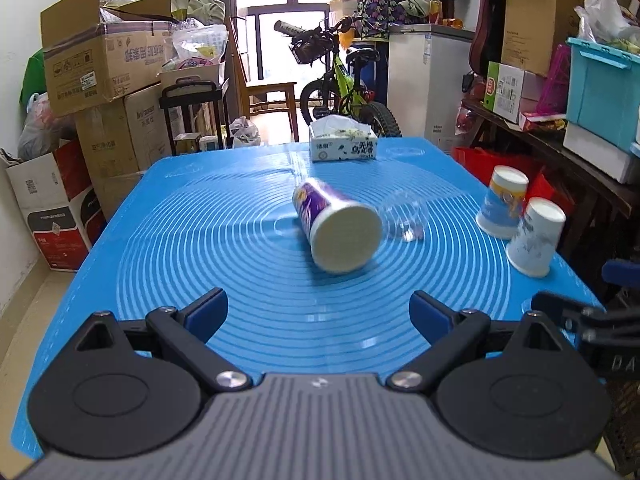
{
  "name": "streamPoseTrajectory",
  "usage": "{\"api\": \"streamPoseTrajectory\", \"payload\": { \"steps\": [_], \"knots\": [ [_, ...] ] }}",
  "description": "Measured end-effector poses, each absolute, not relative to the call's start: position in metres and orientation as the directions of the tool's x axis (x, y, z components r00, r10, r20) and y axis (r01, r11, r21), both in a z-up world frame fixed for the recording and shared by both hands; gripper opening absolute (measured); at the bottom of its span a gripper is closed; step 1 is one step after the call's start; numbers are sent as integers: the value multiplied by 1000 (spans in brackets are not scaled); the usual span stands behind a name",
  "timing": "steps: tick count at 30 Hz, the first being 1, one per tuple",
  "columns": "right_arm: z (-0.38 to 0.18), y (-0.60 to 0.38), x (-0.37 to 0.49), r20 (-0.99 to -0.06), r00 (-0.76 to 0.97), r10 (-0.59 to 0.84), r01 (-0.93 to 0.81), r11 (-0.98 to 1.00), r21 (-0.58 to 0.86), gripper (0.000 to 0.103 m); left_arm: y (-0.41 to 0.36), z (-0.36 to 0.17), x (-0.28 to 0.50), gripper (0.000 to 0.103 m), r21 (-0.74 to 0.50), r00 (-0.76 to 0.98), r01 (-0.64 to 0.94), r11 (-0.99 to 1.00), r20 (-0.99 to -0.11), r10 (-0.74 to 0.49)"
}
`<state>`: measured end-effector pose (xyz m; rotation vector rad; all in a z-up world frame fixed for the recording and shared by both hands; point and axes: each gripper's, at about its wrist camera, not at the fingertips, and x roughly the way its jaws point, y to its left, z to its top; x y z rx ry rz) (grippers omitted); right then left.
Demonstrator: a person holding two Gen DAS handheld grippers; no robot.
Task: Flip cup upside down
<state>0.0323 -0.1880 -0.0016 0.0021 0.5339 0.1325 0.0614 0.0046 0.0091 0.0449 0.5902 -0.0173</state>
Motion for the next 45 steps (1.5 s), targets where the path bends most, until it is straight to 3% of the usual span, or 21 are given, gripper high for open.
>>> {"api": "streamPoseTrajectory", "payload": {
  "steps": [13,21,24,28,34,38,45],
  "knots": [
    [-18,-179,110,-533,837,123,-117,992,45,103,6,10,166,96,10,829,-17,1000,-559,20],
    [-27,-175,142,-539,833,122,-119,992,41,103,2,-17,241,97,-6,683,19,1000,-730,-18],
    [-28,-173,147,-538,834,118,-119,992,34,103,5,-24,253,97,-65,633,29,998,-771,-68],
    [-30,-172,151,-541,834,110,-110,993,33,103,10,-24,254,80,-119,607,52,992,-785,-126],
    [-29,-175,147,-547,831,97,-99,995,27,103,13,-8,237,77,-105,614,52,993,-781,-115],
    [-21,-175,140,-547,832,95,-95,995,27,103,12,10,213,65,-52,642,105,993,-759,-108],
    [-16,-169,121,-549,830,101,-99,995,33,103,20,-1,192,64,-38,581,128,991,-807,-106]
  ]
}}
